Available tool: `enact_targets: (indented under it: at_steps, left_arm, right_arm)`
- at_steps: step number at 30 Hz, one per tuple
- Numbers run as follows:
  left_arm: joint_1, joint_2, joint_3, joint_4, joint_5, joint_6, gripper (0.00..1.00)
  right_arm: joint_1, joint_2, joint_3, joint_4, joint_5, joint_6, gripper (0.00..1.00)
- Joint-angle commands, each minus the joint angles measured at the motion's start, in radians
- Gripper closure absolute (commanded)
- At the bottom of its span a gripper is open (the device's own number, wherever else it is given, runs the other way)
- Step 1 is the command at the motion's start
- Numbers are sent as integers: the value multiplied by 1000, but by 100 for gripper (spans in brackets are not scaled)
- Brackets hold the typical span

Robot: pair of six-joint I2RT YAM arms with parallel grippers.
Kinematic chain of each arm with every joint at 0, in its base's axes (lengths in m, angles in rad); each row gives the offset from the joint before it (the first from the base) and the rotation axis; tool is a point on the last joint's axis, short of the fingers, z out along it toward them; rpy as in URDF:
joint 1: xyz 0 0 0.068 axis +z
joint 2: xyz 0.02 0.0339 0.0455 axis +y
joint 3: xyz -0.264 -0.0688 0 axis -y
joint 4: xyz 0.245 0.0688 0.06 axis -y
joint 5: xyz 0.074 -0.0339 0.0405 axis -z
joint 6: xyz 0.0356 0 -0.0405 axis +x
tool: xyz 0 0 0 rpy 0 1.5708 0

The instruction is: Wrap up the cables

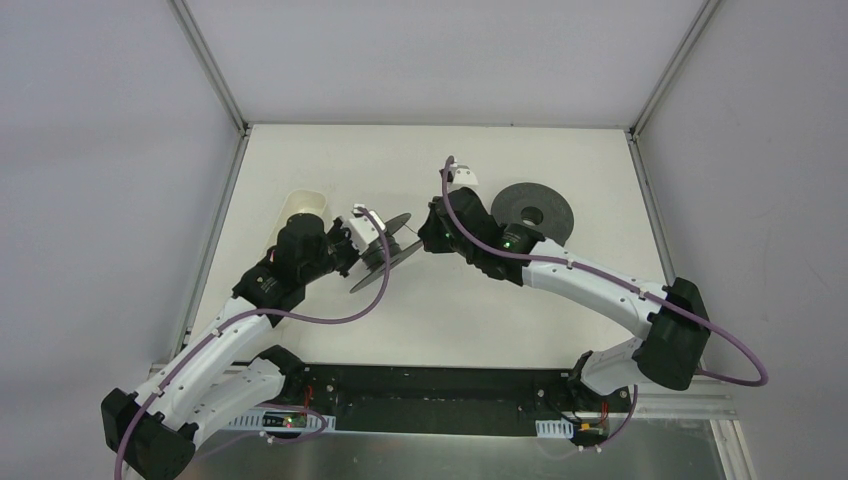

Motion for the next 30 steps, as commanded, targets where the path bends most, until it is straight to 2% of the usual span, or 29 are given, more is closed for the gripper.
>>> enact_targets:
  at_steps: [1, 7, 16, 21, 24, 30]
  left_arm:
    - [3, -23, 4, 108, 27, 38, 100]
    - [3, -46, -2, 117, 82, 27, 100]
    - [3, -79, -31, 138, 134, -16, 100]
    - [3, -76, -34, 148, 115, -19, 100]
    - [3, -69, -33, 143, 98, -18, 100]
    - [3, -56, -23, 134, 99, -18, 100]
  right_arm:
    - [-17, -14, 11, -39, -33, -8, 100]
    - [-19, 31, 21, 13, -26, 1, 100]
    - [-19, 20, -73, 191, 14, 43, 100]
    - [-20, 10, -81, 189, 34, 53, 100]
    - [-22, -13, -98, 186, 28, 56, 92]
    - [-25, -86, -147, 187, 28, 46, 85]
